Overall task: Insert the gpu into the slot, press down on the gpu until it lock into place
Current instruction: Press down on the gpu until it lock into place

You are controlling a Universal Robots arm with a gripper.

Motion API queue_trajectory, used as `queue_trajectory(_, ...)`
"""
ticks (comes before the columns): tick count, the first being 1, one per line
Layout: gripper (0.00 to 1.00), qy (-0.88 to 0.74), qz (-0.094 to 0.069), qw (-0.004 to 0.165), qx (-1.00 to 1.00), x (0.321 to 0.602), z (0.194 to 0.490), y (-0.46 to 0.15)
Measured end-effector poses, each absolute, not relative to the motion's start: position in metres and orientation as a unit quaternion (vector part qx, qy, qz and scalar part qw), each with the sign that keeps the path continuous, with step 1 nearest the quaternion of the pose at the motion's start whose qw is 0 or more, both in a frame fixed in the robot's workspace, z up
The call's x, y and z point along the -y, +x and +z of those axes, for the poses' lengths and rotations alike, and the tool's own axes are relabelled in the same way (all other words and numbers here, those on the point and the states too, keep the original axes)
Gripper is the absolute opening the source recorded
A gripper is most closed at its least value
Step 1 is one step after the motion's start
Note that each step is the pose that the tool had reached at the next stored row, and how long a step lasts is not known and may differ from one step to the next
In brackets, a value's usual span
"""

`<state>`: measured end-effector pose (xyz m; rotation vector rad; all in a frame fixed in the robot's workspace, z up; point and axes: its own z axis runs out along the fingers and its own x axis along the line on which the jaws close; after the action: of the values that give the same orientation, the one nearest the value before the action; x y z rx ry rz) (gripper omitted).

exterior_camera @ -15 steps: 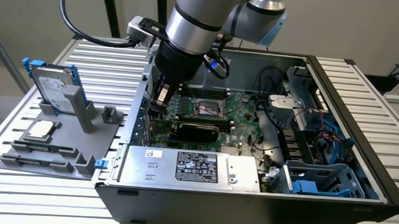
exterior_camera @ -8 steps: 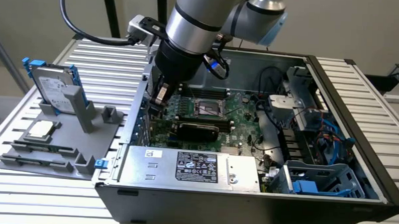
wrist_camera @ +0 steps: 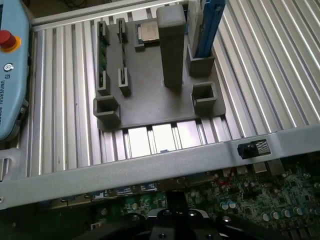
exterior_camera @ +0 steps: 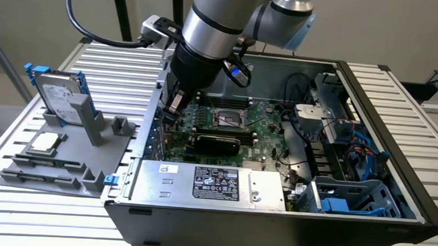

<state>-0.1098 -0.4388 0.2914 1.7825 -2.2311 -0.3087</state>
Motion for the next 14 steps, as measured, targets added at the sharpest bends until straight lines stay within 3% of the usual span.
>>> queue_trajectory(14, 0.11, 0.607, -0.105, 0.138, 0.775, 0.4387, 0.2915, -0.1081)
